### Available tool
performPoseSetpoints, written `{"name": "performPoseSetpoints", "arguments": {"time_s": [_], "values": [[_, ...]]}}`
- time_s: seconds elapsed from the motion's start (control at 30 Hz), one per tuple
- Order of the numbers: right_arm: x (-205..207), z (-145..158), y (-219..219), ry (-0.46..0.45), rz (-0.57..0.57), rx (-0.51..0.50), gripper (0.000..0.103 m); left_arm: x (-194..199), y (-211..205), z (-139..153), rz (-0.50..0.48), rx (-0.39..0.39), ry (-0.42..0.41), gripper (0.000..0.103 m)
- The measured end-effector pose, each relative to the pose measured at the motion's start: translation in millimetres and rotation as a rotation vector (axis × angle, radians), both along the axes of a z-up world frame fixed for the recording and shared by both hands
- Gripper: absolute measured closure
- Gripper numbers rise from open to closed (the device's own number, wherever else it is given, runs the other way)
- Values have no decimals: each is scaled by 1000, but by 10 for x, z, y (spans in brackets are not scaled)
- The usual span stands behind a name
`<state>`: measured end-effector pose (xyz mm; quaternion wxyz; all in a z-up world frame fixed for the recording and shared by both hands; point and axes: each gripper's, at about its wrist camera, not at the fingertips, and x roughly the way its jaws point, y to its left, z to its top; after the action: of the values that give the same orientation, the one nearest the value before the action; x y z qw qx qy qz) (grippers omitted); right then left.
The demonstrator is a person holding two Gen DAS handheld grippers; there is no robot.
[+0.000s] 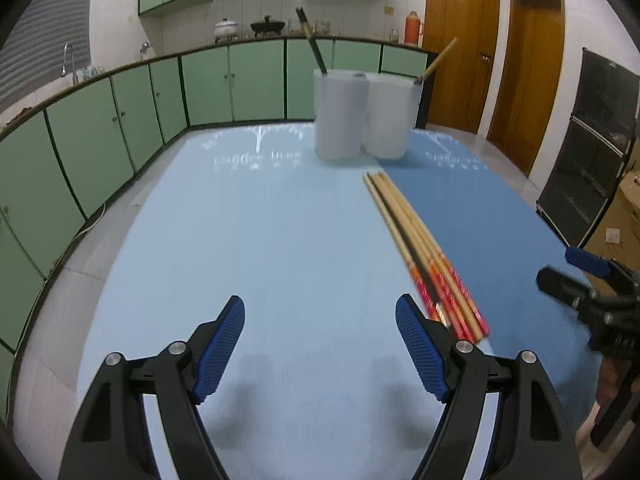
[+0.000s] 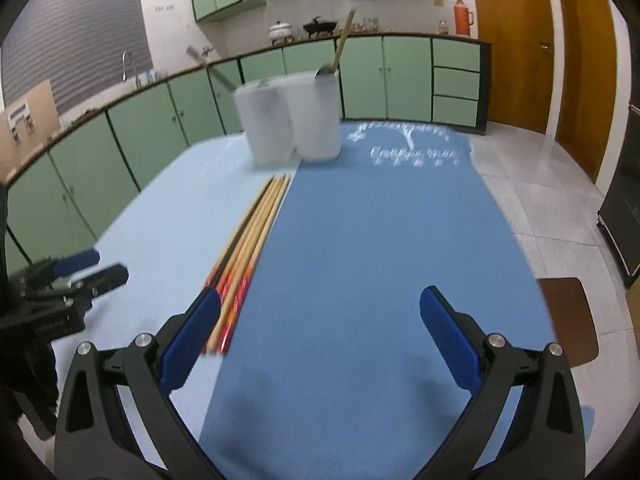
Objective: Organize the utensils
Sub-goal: 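Move the right tool to a red-patterned chopstick and grasp it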
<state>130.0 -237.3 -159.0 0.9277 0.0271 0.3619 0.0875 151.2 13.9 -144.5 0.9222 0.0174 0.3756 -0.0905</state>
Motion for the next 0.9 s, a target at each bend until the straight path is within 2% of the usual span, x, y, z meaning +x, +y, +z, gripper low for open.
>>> {"name": "performPoseSetpoints", "arguments": {"time_s": [0.07, 0.2, 0.47, 0.63, 0.8, 0.9], "values": [[-58, -86, 80, 11, 12, -10, 9, -25, 10, -47, 7, -8, 12, 27], [-121, -193, 196, 40, 37, -21, 23, -81, -17, -124, 8, -4, 23, 27], [-120, -257, 355, 47, 53, -73, 32, -114, 16, -196, 24, -14, 43, 27], [-67, -288, 423, 48, 54, -118, 34, -104, 23, -197, 24, -22, 42, 27], [-54, -269, 350, 35, 13, -158, 39, -102, 19, -204, 24, -26, 40, 27], [-41, -252, 234, 42, -4, -119, 42, -106, 22, -193, 24, -26, 35, 27]]}}
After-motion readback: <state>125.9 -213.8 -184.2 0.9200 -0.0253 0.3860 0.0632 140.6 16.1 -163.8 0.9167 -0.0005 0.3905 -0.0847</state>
